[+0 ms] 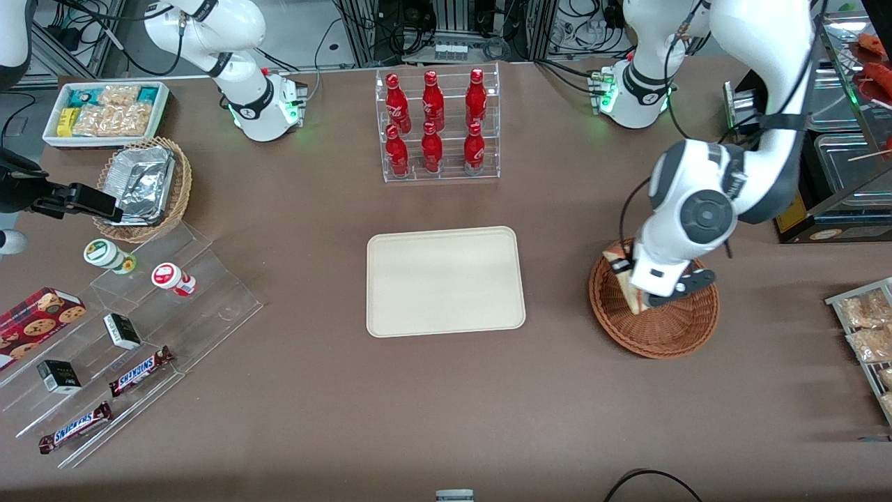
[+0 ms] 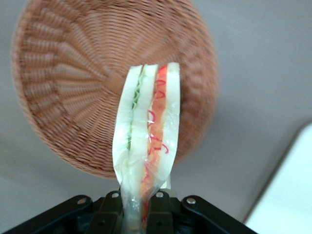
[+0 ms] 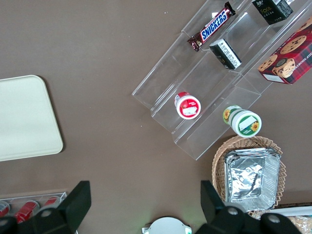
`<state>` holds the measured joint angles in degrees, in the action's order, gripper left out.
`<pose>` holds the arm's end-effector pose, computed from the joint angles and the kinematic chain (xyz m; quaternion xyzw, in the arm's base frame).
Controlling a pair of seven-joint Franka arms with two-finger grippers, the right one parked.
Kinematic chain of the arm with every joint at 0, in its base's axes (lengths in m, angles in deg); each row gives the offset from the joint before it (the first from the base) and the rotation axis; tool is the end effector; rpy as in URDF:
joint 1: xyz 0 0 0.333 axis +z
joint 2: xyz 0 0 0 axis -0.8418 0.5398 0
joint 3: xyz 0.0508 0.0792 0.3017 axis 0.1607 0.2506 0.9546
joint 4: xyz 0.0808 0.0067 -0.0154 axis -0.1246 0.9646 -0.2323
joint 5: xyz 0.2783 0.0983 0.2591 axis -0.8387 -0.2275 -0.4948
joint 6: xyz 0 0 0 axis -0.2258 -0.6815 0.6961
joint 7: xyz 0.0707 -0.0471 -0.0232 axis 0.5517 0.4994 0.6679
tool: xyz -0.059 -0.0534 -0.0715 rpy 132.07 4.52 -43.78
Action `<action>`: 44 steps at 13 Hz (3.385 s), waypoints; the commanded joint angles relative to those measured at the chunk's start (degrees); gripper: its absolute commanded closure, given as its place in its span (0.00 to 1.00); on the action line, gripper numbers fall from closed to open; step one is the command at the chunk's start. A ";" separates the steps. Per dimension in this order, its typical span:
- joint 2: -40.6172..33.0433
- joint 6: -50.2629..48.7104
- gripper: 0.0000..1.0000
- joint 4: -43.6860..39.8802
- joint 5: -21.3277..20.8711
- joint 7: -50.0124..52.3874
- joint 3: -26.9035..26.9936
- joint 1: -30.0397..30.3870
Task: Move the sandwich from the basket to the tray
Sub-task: 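Close the left gripper on the sandwich and lift it, then carry the held sandwich over to the cream tray, then lower the sandwich onto the tray and open the left gripper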
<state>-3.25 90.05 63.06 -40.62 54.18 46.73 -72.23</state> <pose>0.5526 -0.1902 0.3427 -0.9826 -0.1615 0.0735 0.0555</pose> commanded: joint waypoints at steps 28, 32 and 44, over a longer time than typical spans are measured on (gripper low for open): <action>34.80 3.23 1.00 -37.52 -3.97 23.11 -7.51 -23.16; 35.06 3.23 0.01 -37.79 -3.97 22.85 -7.51 -23.16; 23.91 -11.25 0.00 -37.79 -1.26 21.71 -8.03 -22.11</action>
<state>23.96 81.96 24.33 -43.26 75.82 38.52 -94.37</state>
